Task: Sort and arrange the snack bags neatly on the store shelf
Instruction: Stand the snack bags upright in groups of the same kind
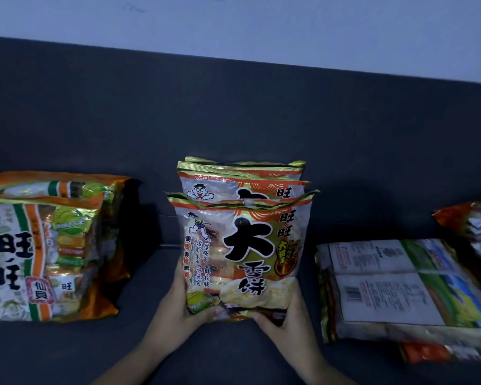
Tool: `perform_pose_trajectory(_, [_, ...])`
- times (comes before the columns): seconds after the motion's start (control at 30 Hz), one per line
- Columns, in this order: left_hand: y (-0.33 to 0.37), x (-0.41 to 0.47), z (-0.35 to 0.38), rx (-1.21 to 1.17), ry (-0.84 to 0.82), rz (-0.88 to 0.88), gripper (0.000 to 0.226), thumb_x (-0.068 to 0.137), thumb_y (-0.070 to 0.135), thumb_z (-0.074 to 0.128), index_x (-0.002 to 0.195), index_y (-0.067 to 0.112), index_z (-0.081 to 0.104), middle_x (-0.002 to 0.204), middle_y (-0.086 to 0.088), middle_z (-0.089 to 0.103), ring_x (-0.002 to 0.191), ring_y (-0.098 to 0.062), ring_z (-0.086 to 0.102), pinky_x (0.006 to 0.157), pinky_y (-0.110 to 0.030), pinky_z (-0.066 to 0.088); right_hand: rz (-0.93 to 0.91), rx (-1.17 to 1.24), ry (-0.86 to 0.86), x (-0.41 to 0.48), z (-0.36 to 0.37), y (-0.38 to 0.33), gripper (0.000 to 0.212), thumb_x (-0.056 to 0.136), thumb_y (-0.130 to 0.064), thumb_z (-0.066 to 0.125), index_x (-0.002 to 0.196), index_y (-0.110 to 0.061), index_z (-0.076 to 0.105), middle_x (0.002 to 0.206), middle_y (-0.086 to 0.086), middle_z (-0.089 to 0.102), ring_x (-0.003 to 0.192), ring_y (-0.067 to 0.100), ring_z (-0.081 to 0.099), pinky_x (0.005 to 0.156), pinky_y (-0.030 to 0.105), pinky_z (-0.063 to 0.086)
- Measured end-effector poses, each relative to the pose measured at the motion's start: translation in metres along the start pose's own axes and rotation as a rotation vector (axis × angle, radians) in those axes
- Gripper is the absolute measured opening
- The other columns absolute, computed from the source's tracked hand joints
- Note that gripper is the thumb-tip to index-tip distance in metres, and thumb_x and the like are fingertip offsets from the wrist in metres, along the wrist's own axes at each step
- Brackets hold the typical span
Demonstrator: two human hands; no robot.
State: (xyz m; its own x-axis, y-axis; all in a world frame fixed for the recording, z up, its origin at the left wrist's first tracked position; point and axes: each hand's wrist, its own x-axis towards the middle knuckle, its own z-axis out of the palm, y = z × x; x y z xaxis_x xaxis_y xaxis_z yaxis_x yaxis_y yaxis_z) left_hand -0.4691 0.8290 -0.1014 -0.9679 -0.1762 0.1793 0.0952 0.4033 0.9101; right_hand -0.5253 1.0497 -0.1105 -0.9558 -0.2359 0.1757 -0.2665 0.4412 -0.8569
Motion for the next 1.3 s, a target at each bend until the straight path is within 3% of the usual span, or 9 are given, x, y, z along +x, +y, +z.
perform_pose_trajectory(0.17, [0.006,-0.001,-0.001,-0.052,0.026,0.048,0.126,0.048,0.066,0.08,0.147,0.034,0.01,0.128,0.029,0.05,0.118,0.005,0.051,0.095,-0.014,0.043,-0.01,0.042,0.004,-0.003,-0.003,-0.005,0.093,0.061,-0.05,0.078,0.138,-0.023,0.033,0.127,-0.013,0.052,0.122,0.006,0.049,0.099,0.035,0.047])
perform_pose_trajectory(0.33, [0.018,-0.01,0.002,0.203,0.288,0.256,0.12,0.059,0.077,0.066,0.149,0.033,-0.001,0.157,0.014,0.001,0.146,-0.01,0.007,0.117,-0.039,0.017,-0.007,0.103,-0.051,-0.015,-0.014,-0.012,0.114,0.062,-0.059,0.077,0.149,-0.031,0.01,0.148,-0.014,0.029,0.137,0.002,0.029,0.112,0.033,0.034])
perform_pose_trajectory(0.47, [0.064,-0.015,0.026,0.366,0.449,0.738,0.086,0.081,0.054,0.061,0.147,0.023,0.015,0.154,-0.001,0.014,0.143,-0.021,0.016,0.116,-0.031,0.02,-0.003,0.13,-0.081,-0.023,-0.039,-0.019,0.1,0.076,-0.023,0.077,0.139,-0.037,0.0,0.14,-0.034,0.009,0.123,-0.029,0.013,0.091,-0.008,0.021])
perform_pose_trajectory(0.6, [0.098,-0.01,0.077,0.43,0.16,0.993,0.062,0.08,0.031,0.065,0.133,0.018,0.034,0.134,-0.001,0.042,0.133,-0.015,0.035,0.111,-0.034,0.029,-0.038,0.153,-0.033,-0.016,-0.084,-0.02,0.085,0.081,-0.013,0.071,0.139,-0.035,0.013,0.146,-0.019,0.024,0.136,-0.004,0.024,0.107,0.009,0.022])
perform_pose_trajectory(0.8, [0.124,0.0,0.173,0.743,-0.298,0.795,0.062,0.083,0.055,0.043,0.128,0.014,0.054,0.125,-0.001,0.059,0.116,-0.016,0.055,0.103,-0.028,0.04,-0.133,-0.298,0.223,-0.027,-0.189,-0.01,0.047,0.086,-0.009,0.062,0.129,-0.021,0.045,0.127,-0.01,0.046,0.12,0.002,0.041,0.096,0.005,0.028])
perform_pose_trajectory(0.9, [0.136,0.008,0.218,0.937,-0.435,0.633,0.072,0.092,0.036,0.046,0.149,0.008,0.013,0.157,-0.012,0.014,0.144,-0.027,0.017,0.117,-0.037,0.011,-0.013,-0.696,0.279,-0.035,-0.232,0.015,0.046,0.085,-0.022,0.065,0.127,-0.009,0.052,0.128,0.008,0.051,0.119,0.024,0.048,0.095,0.031,0.04])
perform_pose_trajectory(1.0, [0.153,0.013,0.251,1.065,-0.406,0.478,0.084,0.089,0.016,0.052,0.15,0.009,-0.006,0.158,-0.016,-0.007,0.145,-0.035,0.001,0.117,-0.046,0.007,0.134,-0.745,0.223,-0.047,-0.253,0.024,0.057,0.091,-0.039,0.056,0.138,-0.011,0.041,0.144,0.01,0.037,0.132,0.023,0.035,0.105,0.029,0.031])
perform_pose_trajectory(1.17, [0.148,0.027,0.275,1.064,-0.273,0.446,0.093,0.036,0.024,0.09,0.123,0.007,0.059,0.123,-0.019,0.061,0.104,-0.035,0.063,0.075,-0.043,0.055,0.113,-0.63,0.231,-0.04,-0.26,0.024,0.052,0.094,-0.035,0.051,0.138,-0.011,0.04,0.135,0.005,0.043,0.126,0.019,0.04,0.098,0.024,0.034])
perform_pose_trajectory(1.3, [0.138,0.038,0.256,0.774,-0.083,0.721,0.073,0.047,0.012,0.081,0.111,0.012,0.048,0.103,-0.008,0.069,0.088,-0.026,0.068,0.065,-0.033,0.056,0.141,-0.376,0.252,-0.028,-0.277,0.007,0.038,0.096,-0.031,0.049,0.122,-0.003,0.055,0.113,0.006,0.055,0.11,0.021,0.051,0.079,0.025,0.037])
